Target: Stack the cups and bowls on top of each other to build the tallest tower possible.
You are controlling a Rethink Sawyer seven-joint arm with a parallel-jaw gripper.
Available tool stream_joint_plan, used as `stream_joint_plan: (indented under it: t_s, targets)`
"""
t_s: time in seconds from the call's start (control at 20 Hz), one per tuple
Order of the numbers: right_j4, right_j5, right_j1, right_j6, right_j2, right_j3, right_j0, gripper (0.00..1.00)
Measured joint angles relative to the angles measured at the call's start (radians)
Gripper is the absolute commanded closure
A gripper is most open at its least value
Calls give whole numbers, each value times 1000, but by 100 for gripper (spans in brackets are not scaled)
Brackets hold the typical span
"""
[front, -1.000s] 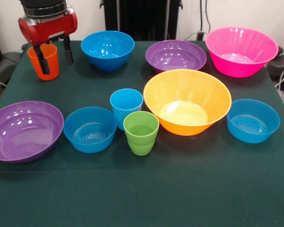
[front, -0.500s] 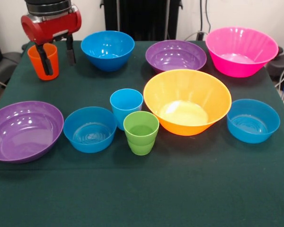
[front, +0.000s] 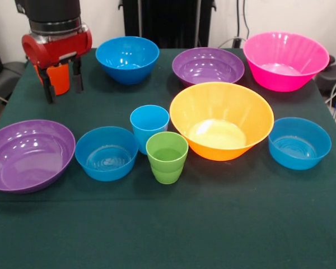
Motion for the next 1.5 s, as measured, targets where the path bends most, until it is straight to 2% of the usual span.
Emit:
stream_joint_plan:
  t_s: [0.7,1.5]
  targets:
    - [-67,0,102,0,-3,-67,0,0]
    - [-102,0,153,0,-16,-130,13,0]
